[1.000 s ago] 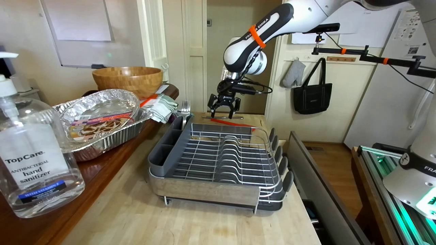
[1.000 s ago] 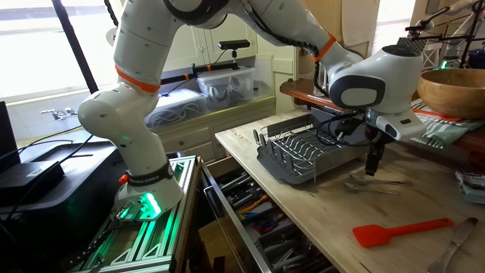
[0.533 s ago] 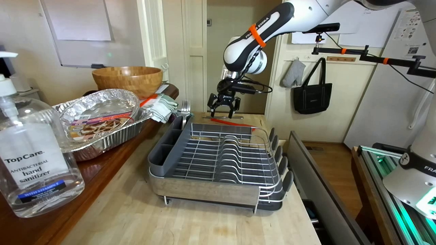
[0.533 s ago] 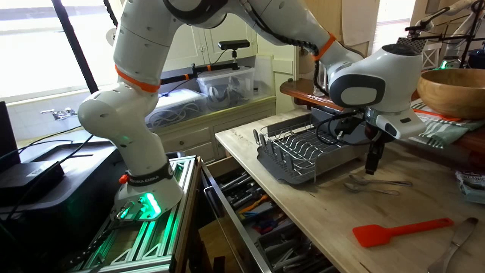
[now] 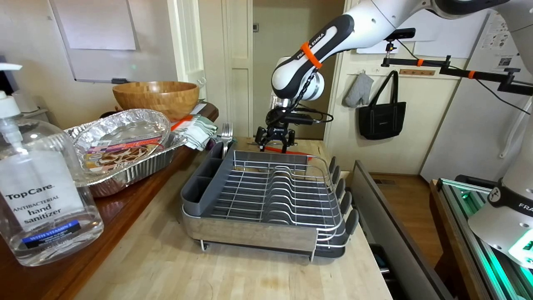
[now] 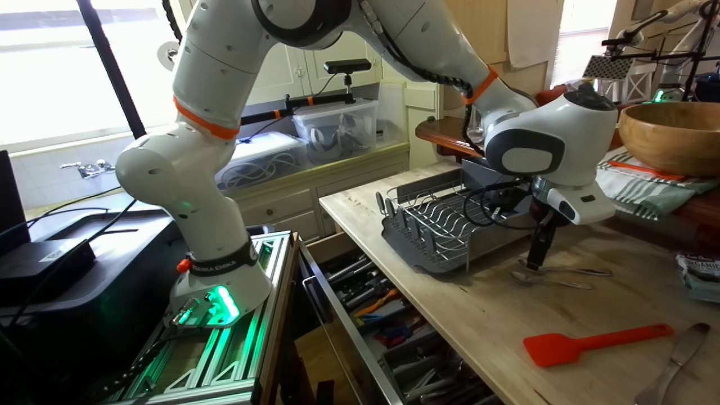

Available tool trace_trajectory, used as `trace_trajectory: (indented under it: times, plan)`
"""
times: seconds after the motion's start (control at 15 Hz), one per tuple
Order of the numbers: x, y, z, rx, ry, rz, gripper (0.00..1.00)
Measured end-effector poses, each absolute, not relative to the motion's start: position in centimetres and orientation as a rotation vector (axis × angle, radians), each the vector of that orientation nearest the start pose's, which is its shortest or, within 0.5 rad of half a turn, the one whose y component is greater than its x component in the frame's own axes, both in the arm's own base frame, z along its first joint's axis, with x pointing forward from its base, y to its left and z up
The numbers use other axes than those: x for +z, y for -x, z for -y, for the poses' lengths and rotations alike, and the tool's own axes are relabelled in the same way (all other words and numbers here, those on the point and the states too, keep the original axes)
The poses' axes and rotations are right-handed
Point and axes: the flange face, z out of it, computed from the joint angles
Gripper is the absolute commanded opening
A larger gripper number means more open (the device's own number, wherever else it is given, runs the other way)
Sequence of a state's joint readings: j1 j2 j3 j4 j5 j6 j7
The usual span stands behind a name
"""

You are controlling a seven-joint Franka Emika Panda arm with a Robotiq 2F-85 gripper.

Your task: Put one spoon in the dish rack

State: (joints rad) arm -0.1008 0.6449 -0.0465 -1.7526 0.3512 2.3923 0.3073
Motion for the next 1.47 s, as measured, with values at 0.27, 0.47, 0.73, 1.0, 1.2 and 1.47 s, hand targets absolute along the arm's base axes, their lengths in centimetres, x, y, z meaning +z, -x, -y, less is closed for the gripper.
trace_trajectory:
  times: [0.27, 0.47, 0.73, 1.0, 1.2, 1.47]
  plan:
    - [19.2, -65.4, 10.2, 0.045, 2.757, -1.024, 1.0]
    - [18.3, -65.1, 11.0, 0.06, 2.768, -1.016, 1.0]
    - [17.0, -65.2, 12.0, 0.046, 2.78, -0.995, 1.0]
    - [16.2, -66.0, 12.5, 0.001, 2.784, -0.985, 1.0]
    - [15.8, -66.9, 12.5, -0.024, 2.786, -0.971, 1.0]
    - [15.7, -68.2, 12.6, -0.055, 2.788, -0.949, 1.0]
